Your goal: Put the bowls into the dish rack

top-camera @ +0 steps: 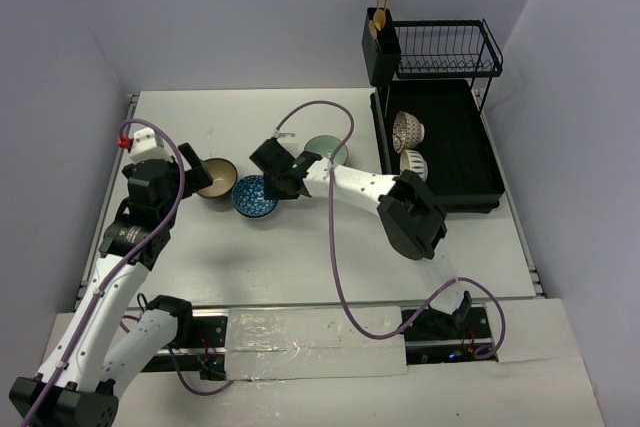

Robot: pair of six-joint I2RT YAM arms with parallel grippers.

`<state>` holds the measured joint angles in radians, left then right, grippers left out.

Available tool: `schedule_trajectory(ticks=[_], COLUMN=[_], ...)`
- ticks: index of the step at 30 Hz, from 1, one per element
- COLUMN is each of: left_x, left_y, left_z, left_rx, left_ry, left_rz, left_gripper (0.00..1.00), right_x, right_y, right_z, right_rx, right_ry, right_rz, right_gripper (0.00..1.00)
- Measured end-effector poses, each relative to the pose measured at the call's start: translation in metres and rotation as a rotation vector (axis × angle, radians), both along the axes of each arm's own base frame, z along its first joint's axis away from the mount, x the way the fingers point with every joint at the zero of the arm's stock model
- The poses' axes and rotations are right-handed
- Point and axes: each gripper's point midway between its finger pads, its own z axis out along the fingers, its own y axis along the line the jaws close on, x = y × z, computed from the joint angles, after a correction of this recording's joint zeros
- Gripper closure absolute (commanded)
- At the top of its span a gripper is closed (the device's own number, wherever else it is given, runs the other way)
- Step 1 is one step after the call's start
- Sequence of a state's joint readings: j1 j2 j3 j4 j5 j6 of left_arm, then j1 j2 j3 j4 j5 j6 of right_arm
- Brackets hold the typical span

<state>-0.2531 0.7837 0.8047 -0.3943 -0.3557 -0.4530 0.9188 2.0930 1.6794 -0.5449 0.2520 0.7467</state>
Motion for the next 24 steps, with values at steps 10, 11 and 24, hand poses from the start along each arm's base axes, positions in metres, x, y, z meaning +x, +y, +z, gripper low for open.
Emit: schedule_trajectory(ticks=[10,11,24], left_x=[0.001,0.001,0.002], left_y=[0.000,0.000,-0.001], left_z=[-0.003,-0.003,-0.006], left_rx=[0.002,0.003,0.004], left_ry=[0.008,0.009,0.020], left_rz=[0.000,0.000,-0.004], left_gripper=[0.01,0.01,0.01], right_x=[0.007,0.007,-0.035], right_y=[0.000,0.000,-0.074], right_z=[-0.010,-0.009,-0.004], right_rx=[-0.035,-0.033,-0.146], right_ry=[-0.018,-0.021,-0.035], right_rz=[-0.028,-0.027,-0.008], right_gripper=[0.92,0.94,1.00])
